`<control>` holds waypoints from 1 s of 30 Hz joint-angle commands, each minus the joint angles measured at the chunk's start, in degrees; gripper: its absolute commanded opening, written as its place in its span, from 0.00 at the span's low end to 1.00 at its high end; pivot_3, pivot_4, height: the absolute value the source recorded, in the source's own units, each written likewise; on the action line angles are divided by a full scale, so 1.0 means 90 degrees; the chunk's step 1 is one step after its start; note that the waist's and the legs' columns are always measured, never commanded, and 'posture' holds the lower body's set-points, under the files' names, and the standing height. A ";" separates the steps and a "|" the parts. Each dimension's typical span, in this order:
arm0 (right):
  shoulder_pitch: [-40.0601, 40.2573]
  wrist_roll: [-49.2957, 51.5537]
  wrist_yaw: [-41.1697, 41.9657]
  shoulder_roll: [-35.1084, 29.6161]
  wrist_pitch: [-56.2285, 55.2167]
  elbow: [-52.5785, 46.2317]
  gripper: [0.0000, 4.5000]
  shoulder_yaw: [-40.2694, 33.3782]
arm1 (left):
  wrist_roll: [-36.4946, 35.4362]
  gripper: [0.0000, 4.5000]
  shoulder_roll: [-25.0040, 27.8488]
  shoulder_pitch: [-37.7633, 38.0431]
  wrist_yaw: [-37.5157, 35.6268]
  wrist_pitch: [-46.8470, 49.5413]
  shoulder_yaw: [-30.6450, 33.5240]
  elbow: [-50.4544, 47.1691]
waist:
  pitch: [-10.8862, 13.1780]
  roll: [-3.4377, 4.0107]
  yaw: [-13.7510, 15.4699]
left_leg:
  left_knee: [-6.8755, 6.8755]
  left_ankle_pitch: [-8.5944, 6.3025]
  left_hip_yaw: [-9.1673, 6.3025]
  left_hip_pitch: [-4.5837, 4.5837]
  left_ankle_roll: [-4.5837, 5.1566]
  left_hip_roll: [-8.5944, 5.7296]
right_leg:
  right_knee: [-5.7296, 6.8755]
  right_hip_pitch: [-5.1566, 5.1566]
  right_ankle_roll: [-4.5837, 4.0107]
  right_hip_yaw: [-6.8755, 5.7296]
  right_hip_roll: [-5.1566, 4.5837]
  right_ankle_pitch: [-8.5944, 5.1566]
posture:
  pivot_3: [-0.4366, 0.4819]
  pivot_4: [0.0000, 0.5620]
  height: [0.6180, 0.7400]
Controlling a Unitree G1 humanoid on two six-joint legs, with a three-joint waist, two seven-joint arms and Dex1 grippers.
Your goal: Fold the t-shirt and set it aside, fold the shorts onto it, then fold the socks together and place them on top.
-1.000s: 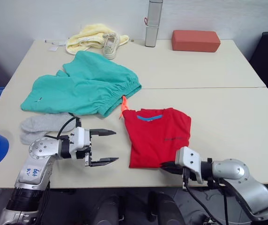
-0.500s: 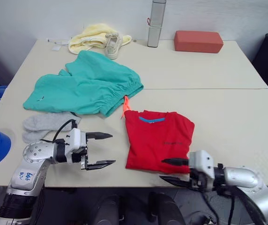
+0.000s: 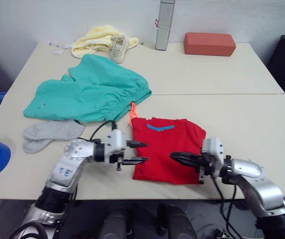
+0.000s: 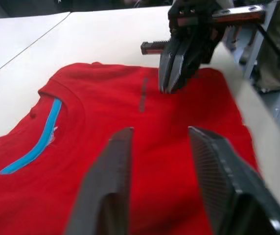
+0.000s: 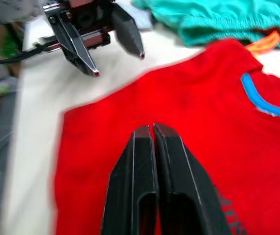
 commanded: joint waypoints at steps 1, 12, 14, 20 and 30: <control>-0.0140 -0.0221 -0.0245 0.0272 -0.0518 0.0414 0.00 -0.0048 | 0.0437 0.12 -0.0120 -0.0112 0.0142 -0.0525 -0.0189 0.0593 | 0.0000 0.0000 -0.0005 | 0.0002 0.0000 0.0001 0.0000 0.0001 0.0000 | 0.0003 -0.0002 0.0000 0.0001 0.0000 0.0000 | 0.48 0.27 1.00; 0.0027 -0.0811 -0.1303 0.0374 -0.0700 0.1179 0.00 -0.0421 | 0.0580 0.01 -0.0198 0.0287 0.0805 0.0204 0.0025 0.0635 | -0.0014 -0.0008 -0.0017 | -0.0002 -0.0022 -0.0005 0.0030 -0.0032 0.0006 | 0.0008 0.0020 -0.0001 0.0021 -0.0014 0.0000 | 0.48 0.27 1.00; 0.0076 -0.0821 -0.1545 0.0340 -0.0567 0.1214 0.00 -0.0578 | 0.0429 0.01 -0.0184 0.0435 0.0888 0.0388 0.0194 0.0449 | -0.0016 -0.0009 -0.0019 | -0.0003 -0.0022 -0.0006 0.0031 -0.0034 0.0006 | 0.0009 0.0020 -0.0001 0.0023 -0.0016 0.0000 | 0.48 0.27 1.00; 0.0089 -0.0988 -0.2211 0.0346 -0.0361 0.1301 0.00 -0.0884 | 0.0081 0.01 -0.0084 0.0802 0.1082 0.0650 0.0729 0.0188 | -0.0029 -0.0001 -0.0029 | -0.0007 -0.0024 -0.0008 0.0033 -0.0041 0.0007 | 0.0009 0.0019 -0.0005 0.0024 -0.0018 -0.0003 | 0.48 0.27 1.00; -0.0374 -0.0135 -0.1291 0.0261 0.0050 0.0148 0.00 -0.0675 | -0.0771 0.01 -0.0384 0.0004 0.0722 0.1062 0.1033 0.0124 | -0.0026 -0.0002 -0.0019 | -0.0007 -0.0013 -0.0006 0.0023 -0.0022 0.0007 | 0.0009 0.0012 -0.0004 0.0019 -0.0013 -0.0002 | 0.48 0.27 1.00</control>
